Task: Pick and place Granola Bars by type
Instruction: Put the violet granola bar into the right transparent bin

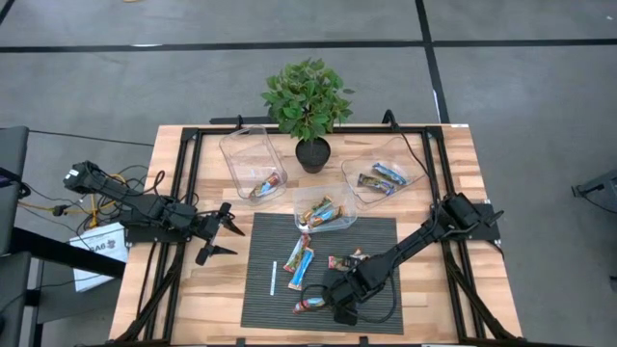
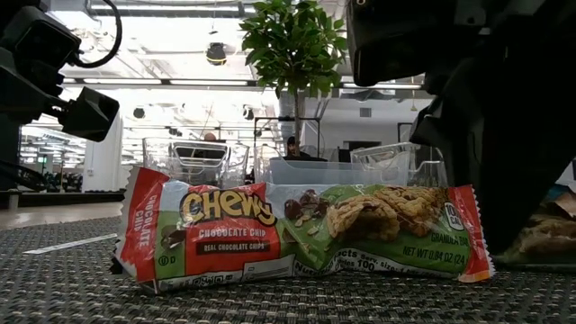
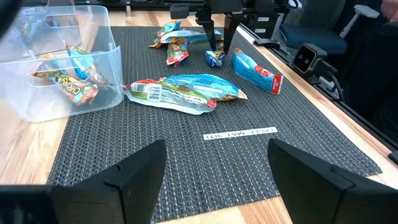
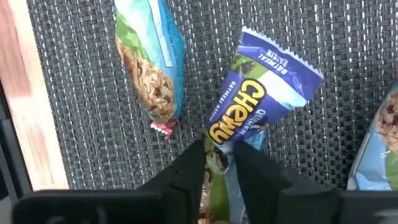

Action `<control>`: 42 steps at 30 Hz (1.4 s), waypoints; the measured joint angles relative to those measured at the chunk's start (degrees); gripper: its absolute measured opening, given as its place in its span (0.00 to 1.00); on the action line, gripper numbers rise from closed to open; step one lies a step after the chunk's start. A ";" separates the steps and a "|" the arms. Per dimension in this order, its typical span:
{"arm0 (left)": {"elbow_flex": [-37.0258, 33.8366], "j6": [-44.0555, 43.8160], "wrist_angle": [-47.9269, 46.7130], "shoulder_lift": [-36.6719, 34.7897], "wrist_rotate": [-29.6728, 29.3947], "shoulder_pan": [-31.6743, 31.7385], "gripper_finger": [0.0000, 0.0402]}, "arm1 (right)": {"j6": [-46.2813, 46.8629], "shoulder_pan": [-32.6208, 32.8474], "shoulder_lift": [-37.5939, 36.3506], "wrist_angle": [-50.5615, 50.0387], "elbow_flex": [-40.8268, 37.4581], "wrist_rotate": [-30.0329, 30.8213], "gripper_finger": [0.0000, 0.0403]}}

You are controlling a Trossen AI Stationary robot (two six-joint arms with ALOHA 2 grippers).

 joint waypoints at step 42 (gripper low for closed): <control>0.02 -0.02 -0.09 0.00 0.09 -0.02 0.68 | -2.02 -3.74 -12.38 0.94 -0.11 -2.94 0.01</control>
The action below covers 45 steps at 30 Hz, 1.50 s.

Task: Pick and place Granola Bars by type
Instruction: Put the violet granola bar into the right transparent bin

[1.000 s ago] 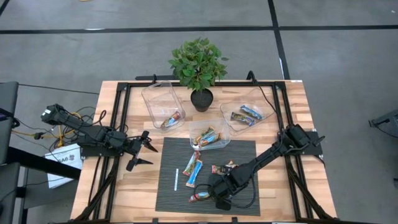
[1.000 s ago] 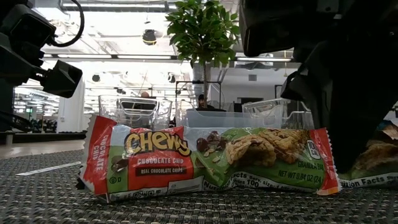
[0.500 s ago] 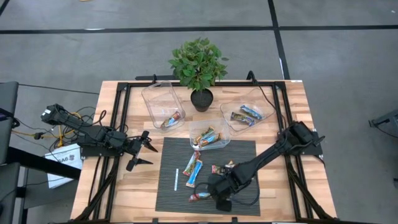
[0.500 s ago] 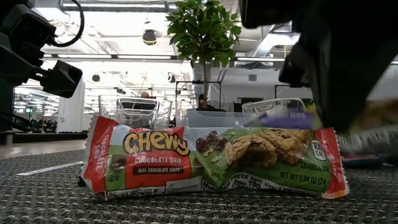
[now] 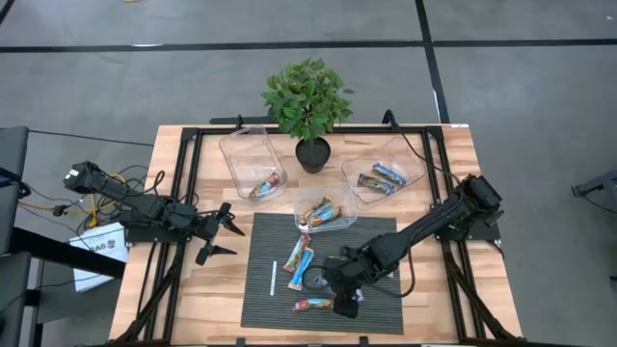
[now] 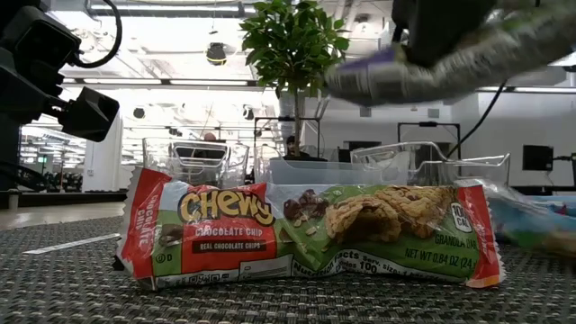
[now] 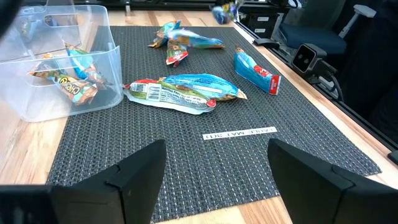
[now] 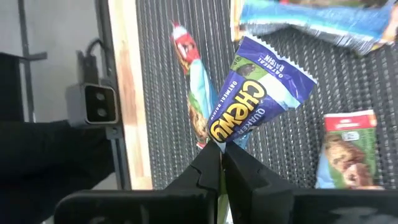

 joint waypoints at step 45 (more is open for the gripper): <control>0.00 -0.02 0.07 -0.02 0.00 0.01 0.68 | -7.03 -22.88 -24.34 -30.35 0.04 9.39 0.00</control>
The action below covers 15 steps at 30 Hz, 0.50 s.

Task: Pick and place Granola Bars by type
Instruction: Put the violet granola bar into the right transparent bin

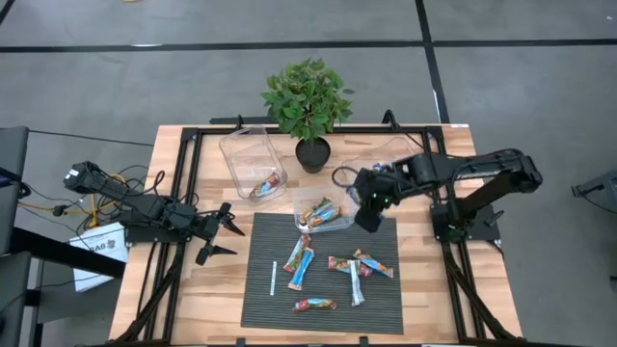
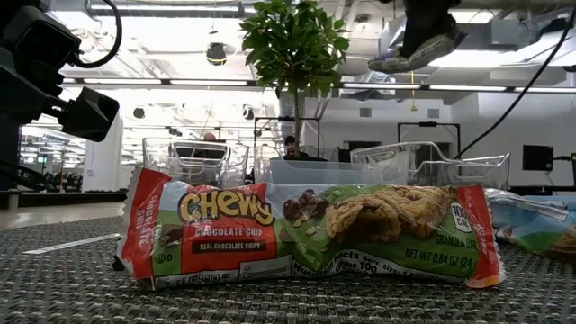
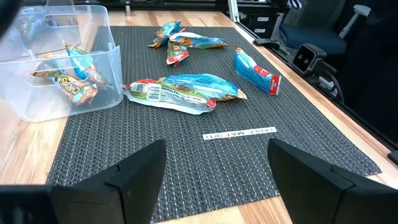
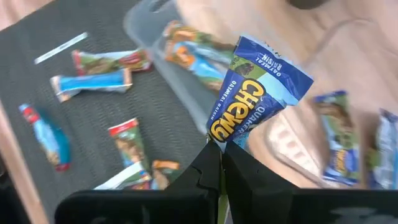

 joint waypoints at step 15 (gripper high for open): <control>0.00 0.00 0.02 0.00 0.00 0.01 0.68 | -3.65 -13.03 -0.65 -3.51 -0.20 1.62 0.00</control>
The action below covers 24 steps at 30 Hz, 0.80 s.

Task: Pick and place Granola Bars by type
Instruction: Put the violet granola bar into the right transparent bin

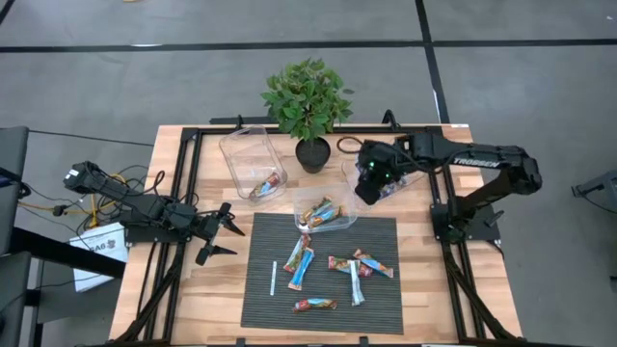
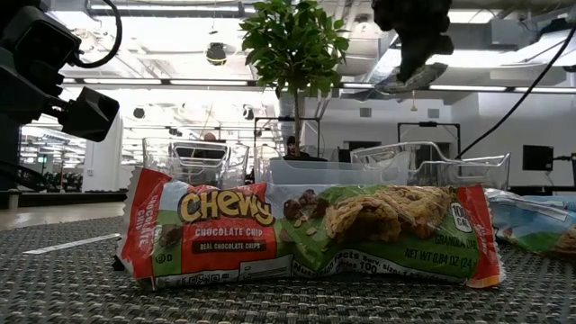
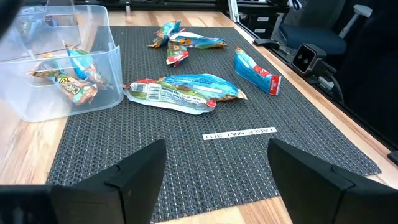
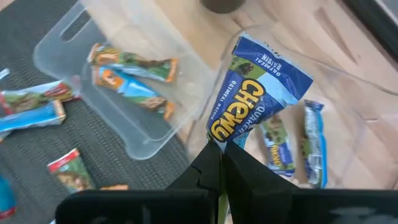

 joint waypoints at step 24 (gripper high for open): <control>0.00 0.00 0.00 0.00 -0.01 -0.02 0.68 | -20.54 -10.52 0.04 17.82 -19.39 -0.54 0.00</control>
